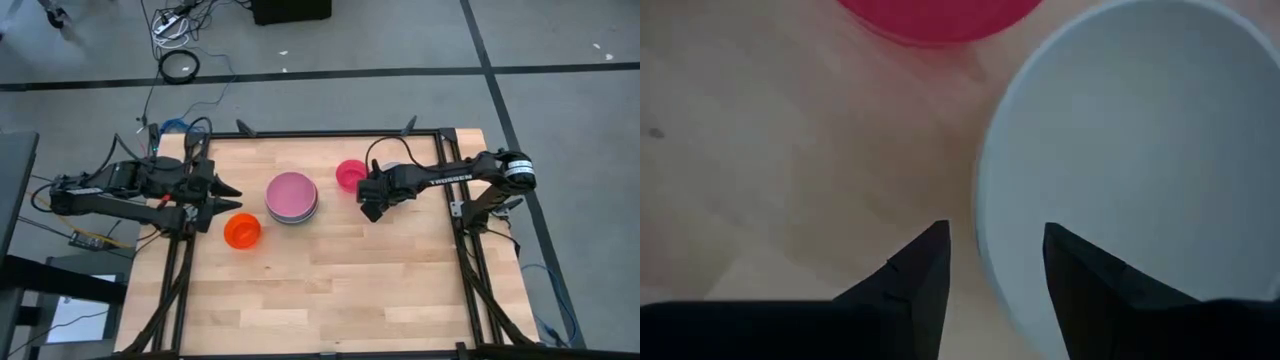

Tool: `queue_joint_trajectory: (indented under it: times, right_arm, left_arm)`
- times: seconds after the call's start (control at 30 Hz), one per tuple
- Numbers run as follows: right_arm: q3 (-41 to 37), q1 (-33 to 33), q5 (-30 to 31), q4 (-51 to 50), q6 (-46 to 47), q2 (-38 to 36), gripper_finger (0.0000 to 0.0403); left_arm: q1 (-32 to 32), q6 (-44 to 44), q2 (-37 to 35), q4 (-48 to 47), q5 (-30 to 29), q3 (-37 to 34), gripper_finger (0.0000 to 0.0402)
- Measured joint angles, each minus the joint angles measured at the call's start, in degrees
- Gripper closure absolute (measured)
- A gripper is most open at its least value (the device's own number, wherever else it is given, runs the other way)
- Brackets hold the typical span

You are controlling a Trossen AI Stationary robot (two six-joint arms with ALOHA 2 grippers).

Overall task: Nest bowls inside each other
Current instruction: Stack the white bowl on top of the pink bowl

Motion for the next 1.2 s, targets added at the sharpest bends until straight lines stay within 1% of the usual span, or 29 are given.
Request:
queue_joint_trajectory:
  times: [0.2, 0.3, 0.4, 0.53, 0.57, 0.77, 0.87, 1.0, 1.1, 1.2]
  right_arm:
    - [-4.3, -1.7, 0.0, 5.8, -1.7, 0.0, 0.0257]
    - [-6.7, -2.5, -0.2, 8.8, -2.7, 0.0, 0.0266]
    - [-8.4, -3.2, -0.9, 10.8, -3.1, 0.0, 0.0297]
    - [-8.6, -3.4, -1.8, 10.9, -4.2, 0.0, 0.0379]
    - [-8.4, -3.3, -2.1, 10.8, -4.8, 0.0, 0.0390]
    - [-5.9, -0.5, -1.6, 8.9, -4.3, -0.4, 0.0400]
    - [-2.5, 2.8, 0.6, 6.3, -3.0, -1.5, 0.0401]
    - [6.5, 8.3, 5.2, 2.9, -3.7, -1.8, 0.0402]
    - [14.9, 11.1, 7.4, 3.9, -7.8, 0.2, 0.0402]
    - [23.3, 12.2, 8.5, 7.3, -14.7, 4.3, 0.0402]
  left_arm:
    - [0.0, -0.1, 0.0, 0.0, 0.0, 0.0, 0.0234]
    - [0.0, -0.1, 0.0, 0.0, -0.1, 0.0, 0.0234]
    - [0.0, -0.1, 0.0, 0.0, -0.6, 0.0, 0.0234]
    - [0.0, -0.1, 0.0, 0.0, -0.8, 0.0, 0.0234]
    - [0.0, -0.1, 0.0, 0.0, -0.8, 0.0, 0.0234]
    - [0.0, -0.1, 0.0, 0.0, -1.5, 0.0, 0.0234]
    - [0.0, -0.1, 0.0, 0.0, -1.8, 0.0, 0.0234]
    - [0.0, 0.0, 0.0, 0.0, -1.9, 0.0, 0.0234]
    - [0.0, 0.0, 0.0, 0.0, -2.0, 0.0, 0.0234]
    - [0.0, 0.0, 0.0, 0.1, -2.5, 0.0, 0.0234]
